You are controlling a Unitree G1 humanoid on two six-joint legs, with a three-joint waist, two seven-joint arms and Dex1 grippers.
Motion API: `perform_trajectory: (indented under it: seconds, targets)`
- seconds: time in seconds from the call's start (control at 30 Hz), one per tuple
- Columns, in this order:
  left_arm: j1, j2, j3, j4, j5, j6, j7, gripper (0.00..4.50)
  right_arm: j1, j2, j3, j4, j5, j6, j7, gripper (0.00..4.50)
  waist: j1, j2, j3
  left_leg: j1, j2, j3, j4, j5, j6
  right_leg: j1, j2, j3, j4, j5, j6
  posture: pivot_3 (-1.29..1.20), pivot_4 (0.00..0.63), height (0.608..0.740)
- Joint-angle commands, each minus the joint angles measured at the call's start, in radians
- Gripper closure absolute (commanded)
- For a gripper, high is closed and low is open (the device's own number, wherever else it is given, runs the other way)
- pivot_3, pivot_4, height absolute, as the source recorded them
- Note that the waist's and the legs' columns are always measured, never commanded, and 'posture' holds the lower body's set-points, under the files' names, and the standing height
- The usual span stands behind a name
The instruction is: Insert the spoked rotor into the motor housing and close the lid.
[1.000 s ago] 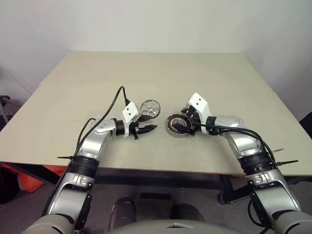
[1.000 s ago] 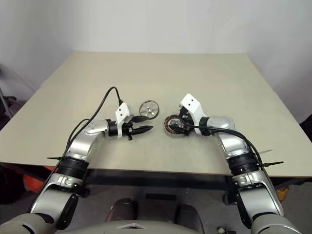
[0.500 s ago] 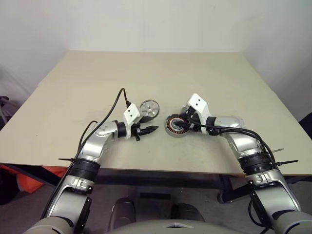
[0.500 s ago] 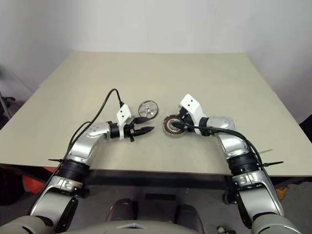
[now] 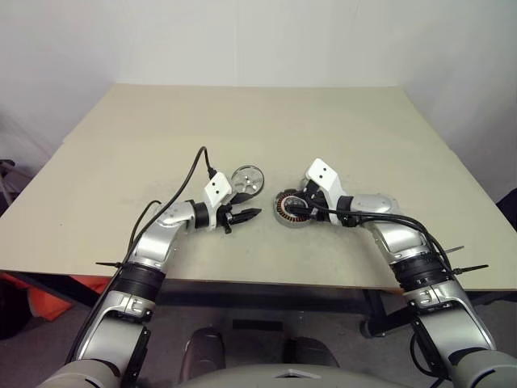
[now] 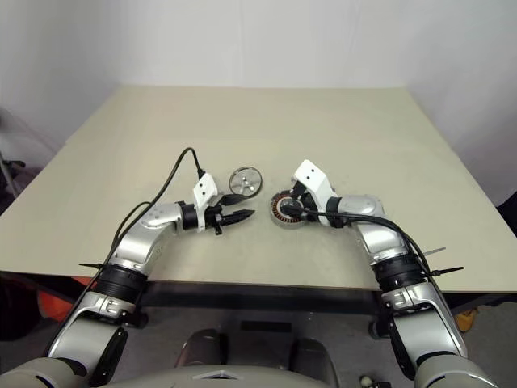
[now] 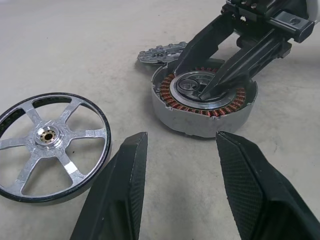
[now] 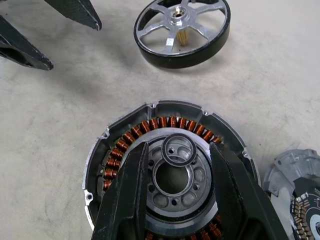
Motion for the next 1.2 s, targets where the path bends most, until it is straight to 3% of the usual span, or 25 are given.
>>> perform_trajectory:
  seconds: [0.03,0.1,0.6,1.2]
  targets:
    - [-0.004,0.009,0.004,-0.026,-0.011,-0.023,0.011,2.21,-0.030,0.000,-0.005,0.001,-0.005,-0.012,0.005,3.30,0.000,0.000,0.000,0.000,0.000,0.000,0.000,0.000,0.000,0.000,0.000,0.000,0.000,0.000,0.000,0.00,0.000,0.740]
    - [-0.004,0.009,0.004,-0.024,-0.011,-0.026,0.013,2.21,-0.031,0.001,-0.006,0.004,-0.006,-0.012,0.007,3.86,0.000,0.000,0.000,0.000,0.000,0.000,0.000,0.000,0.000,0.000,0.000,0.000,0.000,0.000,0.000,0.00,0.000,0.740]
    - [0.002,0.006,-0.009,-0.012,-0.007,-0.043,0.026,2.21,-0.003,-0.058,-0.023,-0.101,0.017,0.006,0.068,3.86,0.003,0.000,0.000,0.001,0.000,0.000,0.000,0.000,0.000,0.000,0.000,0.000,0.001,0.000,0.000,0.00,0.000,0.740]
    - [0.001,0.008,-0.014,-0.011,-0.006,-0.049,0.028,2.21,0.016,-0.055,-0.004,-0.057,-0.002,-0.005,0.070,3.86,0.003,0.000,0.000,0.001,0.000,0.000,0.001,0.000,0.000,0.000,0.000,0.001,0.002,0.000,0.000,0.00,0.000,0.740]
